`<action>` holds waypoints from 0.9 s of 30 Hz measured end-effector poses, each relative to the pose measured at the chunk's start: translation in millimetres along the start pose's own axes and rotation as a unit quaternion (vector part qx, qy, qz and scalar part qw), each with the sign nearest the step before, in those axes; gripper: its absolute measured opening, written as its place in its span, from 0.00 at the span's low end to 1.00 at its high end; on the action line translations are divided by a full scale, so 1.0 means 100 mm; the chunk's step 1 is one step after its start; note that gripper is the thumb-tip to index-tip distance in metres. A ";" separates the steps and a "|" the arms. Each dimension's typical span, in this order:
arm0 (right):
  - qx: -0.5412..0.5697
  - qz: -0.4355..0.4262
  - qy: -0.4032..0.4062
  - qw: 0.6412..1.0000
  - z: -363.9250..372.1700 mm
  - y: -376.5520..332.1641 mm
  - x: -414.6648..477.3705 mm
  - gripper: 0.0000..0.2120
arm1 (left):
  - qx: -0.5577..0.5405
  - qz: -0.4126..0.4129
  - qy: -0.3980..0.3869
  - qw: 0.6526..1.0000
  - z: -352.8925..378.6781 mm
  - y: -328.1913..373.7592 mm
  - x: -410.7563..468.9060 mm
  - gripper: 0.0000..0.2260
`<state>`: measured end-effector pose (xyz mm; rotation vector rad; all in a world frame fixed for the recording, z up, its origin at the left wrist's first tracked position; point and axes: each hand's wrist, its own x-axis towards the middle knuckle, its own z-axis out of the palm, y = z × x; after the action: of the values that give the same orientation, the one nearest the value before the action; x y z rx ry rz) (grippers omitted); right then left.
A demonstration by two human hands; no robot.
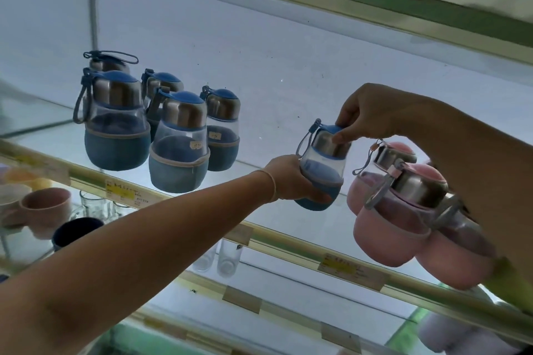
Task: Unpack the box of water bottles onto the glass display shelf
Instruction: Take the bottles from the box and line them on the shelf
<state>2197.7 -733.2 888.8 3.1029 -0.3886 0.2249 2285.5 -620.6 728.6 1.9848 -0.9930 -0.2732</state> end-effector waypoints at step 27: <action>0.011 -0.005 0.000 1.000 0.01 0.25 0.07 0.13 | 0.051 0.076 0.067 0.994 0.16 -0.01 0.06 0.29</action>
<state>2198.4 -758.8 888.3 3.1265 -0.3721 0.2293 2282.0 -634.7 719.4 1.9775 -1.0827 -0.0053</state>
